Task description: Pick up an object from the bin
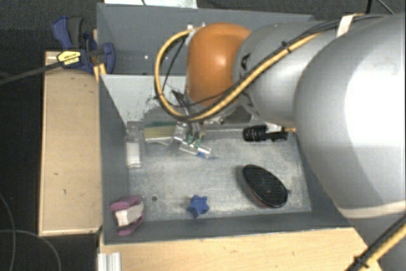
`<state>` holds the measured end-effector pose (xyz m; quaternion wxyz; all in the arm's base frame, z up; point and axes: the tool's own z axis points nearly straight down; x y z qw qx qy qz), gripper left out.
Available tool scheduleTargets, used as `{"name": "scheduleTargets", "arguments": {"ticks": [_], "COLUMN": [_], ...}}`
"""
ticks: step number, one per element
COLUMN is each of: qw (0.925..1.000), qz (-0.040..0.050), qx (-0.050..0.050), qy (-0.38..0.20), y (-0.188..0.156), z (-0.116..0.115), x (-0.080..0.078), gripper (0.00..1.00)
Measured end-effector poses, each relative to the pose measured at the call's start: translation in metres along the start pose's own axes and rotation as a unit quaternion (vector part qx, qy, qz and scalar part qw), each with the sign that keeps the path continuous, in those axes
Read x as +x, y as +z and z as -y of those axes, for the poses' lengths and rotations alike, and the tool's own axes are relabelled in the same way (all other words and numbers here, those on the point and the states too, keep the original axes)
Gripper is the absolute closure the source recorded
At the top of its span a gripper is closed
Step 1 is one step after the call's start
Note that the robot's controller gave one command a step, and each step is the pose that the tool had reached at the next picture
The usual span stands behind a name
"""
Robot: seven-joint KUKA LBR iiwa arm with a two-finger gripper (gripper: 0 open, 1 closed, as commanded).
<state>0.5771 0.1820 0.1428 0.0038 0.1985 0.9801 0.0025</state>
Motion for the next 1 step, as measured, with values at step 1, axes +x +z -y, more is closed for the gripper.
{"name": "scheduleTargets", "arguments": {"ticks": [1], "qw": [0.9998], "qz": [0.0], "qx": [0.0], "qy": [0.019], "y": [-0.0993], "z": [-0.0014], "x": [0.0239], "gripper": [1.0]}}
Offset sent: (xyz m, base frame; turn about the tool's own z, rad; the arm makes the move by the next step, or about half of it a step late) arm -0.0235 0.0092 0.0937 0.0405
